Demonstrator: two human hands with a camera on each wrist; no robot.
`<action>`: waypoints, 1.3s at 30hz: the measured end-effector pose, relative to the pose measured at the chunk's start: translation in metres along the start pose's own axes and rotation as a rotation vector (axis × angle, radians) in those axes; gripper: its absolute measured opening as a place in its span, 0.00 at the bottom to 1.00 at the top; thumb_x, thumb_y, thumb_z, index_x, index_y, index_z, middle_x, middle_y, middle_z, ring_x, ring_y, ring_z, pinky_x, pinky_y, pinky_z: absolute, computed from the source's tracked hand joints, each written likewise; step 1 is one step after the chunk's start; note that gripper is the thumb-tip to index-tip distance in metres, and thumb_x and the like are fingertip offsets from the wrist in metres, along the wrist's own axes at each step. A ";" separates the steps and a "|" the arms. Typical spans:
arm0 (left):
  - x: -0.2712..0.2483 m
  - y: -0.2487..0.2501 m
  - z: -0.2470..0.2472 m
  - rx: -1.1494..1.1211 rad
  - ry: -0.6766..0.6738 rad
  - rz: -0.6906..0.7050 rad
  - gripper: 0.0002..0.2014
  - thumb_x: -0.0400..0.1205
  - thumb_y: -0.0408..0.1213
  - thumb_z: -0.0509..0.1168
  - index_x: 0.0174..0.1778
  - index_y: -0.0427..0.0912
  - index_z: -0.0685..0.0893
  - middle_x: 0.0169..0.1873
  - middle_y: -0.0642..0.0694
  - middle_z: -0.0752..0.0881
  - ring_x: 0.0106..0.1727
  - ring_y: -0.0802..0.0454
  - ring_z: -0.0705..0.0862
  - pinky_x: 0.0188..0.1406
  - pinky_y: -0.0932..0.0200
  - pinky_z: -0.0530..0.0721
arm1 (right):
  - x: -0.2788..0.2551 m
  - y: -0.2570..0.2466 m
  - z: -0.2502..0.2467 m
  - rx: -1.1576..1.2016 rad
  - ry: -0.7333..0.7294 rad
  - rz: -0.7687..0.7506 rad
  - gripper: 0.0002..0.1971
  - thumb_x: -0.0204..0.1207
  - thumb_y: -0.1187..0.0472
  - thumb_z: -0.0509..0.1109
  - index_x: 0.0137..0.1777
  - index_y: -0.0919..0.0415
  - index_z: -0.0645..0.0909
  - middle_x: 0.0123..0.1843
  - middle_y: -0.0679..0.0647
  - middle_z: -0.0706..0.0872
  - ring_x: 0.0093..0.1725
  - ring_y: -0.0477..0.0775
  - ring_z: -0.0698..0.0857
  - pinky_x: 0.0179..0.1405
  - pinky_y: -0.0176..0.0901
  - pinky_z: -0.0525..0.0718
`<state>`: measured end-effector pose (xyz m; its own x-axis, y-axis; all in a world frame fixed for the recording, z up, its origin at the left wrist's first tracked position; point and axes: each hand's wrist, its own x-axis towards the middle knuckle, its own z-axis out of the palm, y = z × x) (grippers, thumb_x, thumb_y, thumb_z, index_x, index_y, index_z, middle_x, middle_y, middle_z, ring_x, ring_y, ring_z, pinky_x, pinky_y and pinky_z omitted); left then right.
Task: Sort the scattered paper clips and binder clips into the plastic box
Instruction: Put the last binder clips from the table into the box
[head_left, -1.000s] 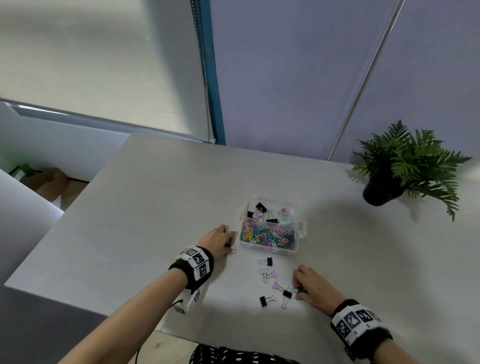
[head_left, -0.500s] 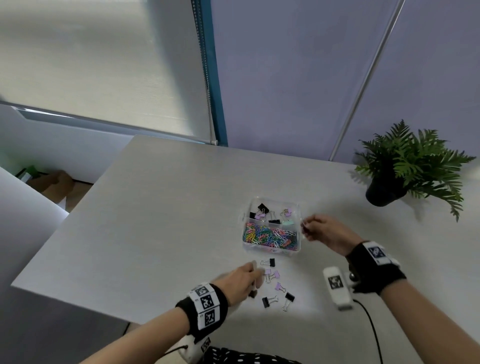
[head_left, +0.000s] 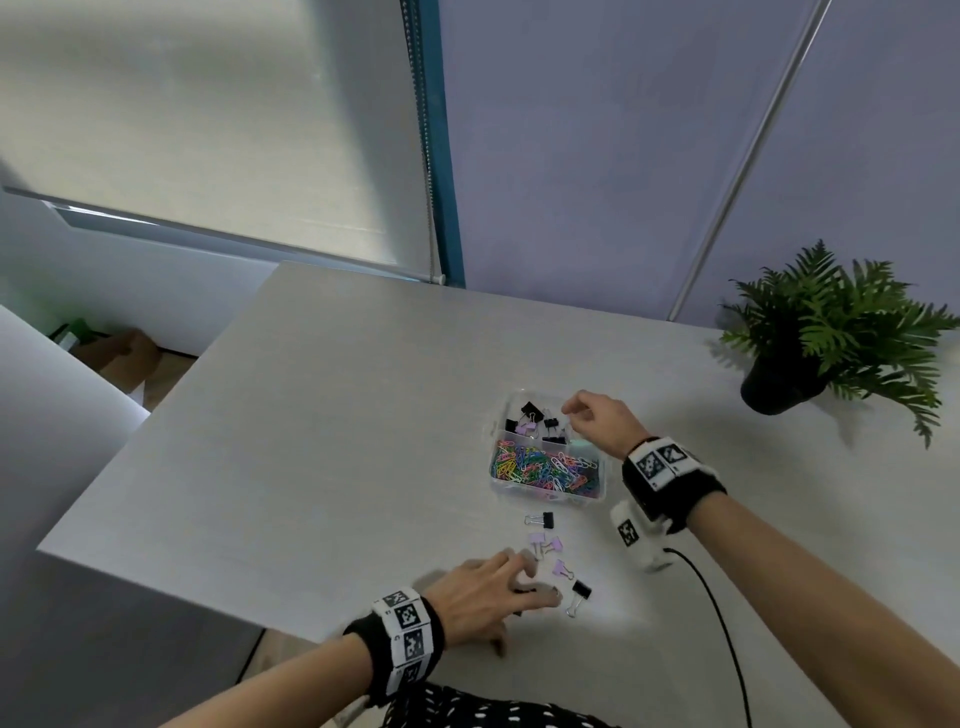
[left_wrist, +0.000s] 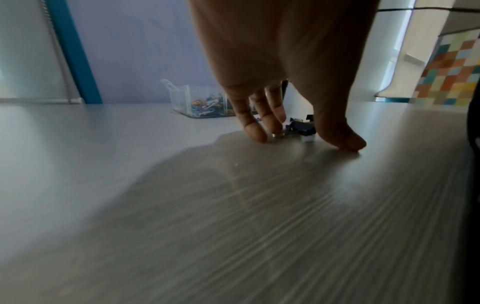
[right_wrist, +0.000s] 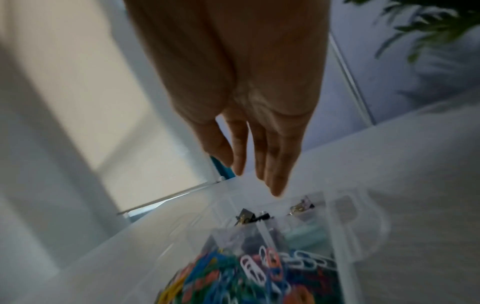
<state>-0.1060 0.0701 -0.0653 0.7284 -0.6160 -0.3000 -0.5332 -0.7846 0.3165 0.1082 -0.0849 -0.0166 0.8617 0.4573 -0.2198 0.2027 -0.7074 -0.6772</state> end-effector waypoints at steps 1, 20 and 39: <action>0.000 -0.001 0.003 0.039 0.016 0.039 0.30 0.77 0.34 0.63 0.73 0.57 0.61 0.66 0.40 0.68 0.63 0.43 0.75 0.51 0.45 0.87 | -0.013 -0.003 0.002 0.002 0.046 -0.114 0.08 0.78 0.70 0.62 0.54 0.66 0.81 0.56 0.60 0.85 0.53 0.54 0.84 0.56 0.38 0.83; 0.004 0.016 -0.025 0.004 -0.126 -0.137 0.16 0.77 0.30 0.60 0.61 0.41 0.69 0.62 0.33 0.68 0.59 0.35 0.76 0.39 0.50 0.71 | -0.151 0.049 0.075 -0.568 -0.418 -0.334 0.10 0.75 0.65 0.63 0.55 0.60 0.71 0.61 0.57 0.72 0.61 0.55 0.71 0.48 0.53 0.76; 0.024 -0.031 -0.077 -0.243 0.073 -0.198 0.19 0.77 0.34 0.65 0.63 0.43 0.74 0.57 0.41 0.74 0.51 0.45 0.79 0.58 0.49 0.83 | -0.134 0.038 0.084 -0.321 -0.285 -0.274 0.05 0.76 0.63 0.60 0.49 0.62 0.75 0.55 0.56 0.74 0.42 0.55 0.77 0.40 0.42 0.71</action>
<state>-0.0388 0.0847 -0.0128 0.8412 -0.4397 -0.3148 -0.2664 -0.8435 0.4664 -0.0388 -0.1281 -0.0721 0.6050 0.7464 -0.2773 0.5747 -0.6503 -0.4968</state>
